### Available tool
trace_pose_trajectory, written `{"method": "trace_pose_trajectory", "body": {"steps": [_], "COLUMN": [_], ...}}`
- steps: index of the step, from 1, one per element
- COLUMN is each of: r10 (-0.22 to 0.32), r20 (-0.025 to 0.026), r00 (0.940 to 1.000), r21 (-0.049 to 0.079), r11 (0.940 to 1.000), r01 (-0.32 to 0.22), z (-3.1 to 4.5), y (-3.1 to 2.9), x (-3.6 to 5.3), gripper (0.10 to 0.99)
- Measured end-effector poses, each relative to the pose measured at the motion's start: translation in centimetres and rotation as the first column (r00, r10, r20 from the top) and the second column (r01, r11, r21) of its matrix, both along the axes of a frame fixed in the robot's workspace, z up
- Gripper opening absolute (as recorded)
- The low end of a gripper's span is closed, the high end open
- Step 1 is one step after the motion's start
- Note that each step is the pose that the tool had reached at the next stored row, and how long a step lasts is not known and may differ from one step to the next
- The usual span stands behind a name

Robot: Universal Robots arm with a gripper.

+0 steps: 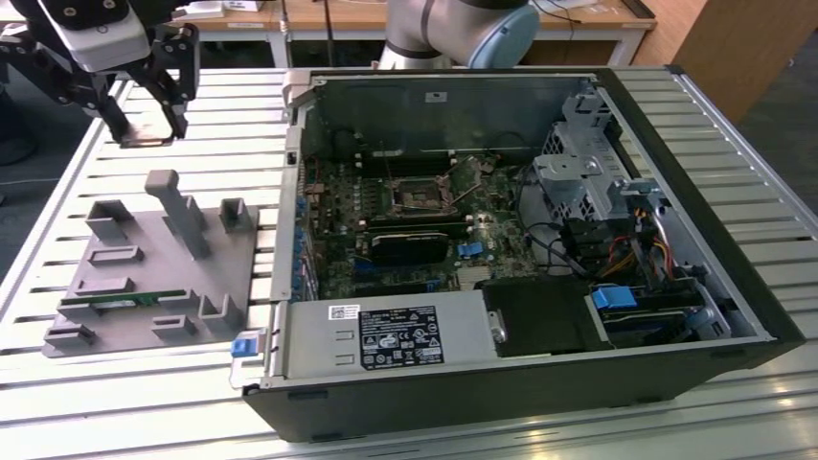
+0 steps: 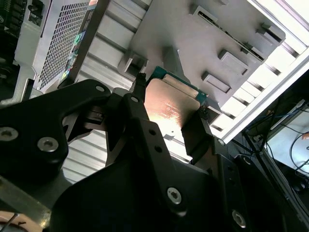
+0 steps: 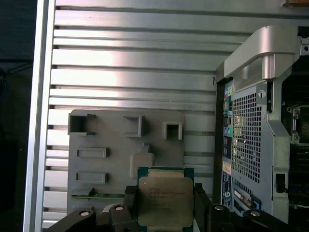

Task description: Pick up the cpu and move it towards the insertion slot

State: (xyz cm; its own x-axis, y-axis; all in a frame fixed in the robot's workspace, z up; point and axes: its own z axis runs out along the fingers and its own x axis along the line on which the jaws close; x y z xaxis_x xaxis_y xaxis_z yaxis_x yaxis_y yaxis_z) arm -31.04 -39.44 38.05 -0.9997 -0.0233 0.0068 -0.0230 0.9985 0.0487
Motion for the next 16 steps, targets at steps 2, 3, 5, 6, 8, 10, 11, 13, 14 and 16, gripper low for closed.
{"method": "trace_pose_trajectory", "body": {"steps": [2, 3, 5, 6, 8, 10, 11, 13, 14, 16], "r10": [0.0, 0.0, 0.0, 0.0, 0.0, 0.0, 0.0, 0.0, 0.0, 0.0], "r20": [-0.0001, -0.0001, -0.0001, -0.0001, -0.0001, -0.0001, -0.0002, -0.0001, -0.0001, -0.0001], "r00": [1.0, 1.0, 1.0, 1.0, 1.0, 1.0, 1.0, 1.0, 1.0, 1.0], "r21": [0.0, 0.0, 0.0, 0.0, 0.0, 0.0, 0.0, 0.0, 0.0, 0.0], "r11": [1.0, 1.0, 1.0, 1.0, 1.0, 1.0, 1.0, 1.0, 1.0, 1.0], "r01": [0.0, 0.0, 0.0, 0.0, 0.0, 0.0, 0.0, 0.0, 0.0, 0.0], "z": [0.01, 0.0, 0.0, 0.01, 0.01, 0.01, 0.01, 0.01, 0.0, 0.01], "y": [0.0, 0.0, 0.0, 0.0, 0.0, 0.0, 0.0, 0.0, 0.0, 0.0], "x": [0.18, 0.26, 0.4, 0.47, 0.62, 0.8, 0.89, 1.08, 1.17, 1.36], "gripper": [0.545, 0.545, 0.545, 0.545, 0.545, 0.545, 0.545, 0.545, 0.545, 0.545]}}
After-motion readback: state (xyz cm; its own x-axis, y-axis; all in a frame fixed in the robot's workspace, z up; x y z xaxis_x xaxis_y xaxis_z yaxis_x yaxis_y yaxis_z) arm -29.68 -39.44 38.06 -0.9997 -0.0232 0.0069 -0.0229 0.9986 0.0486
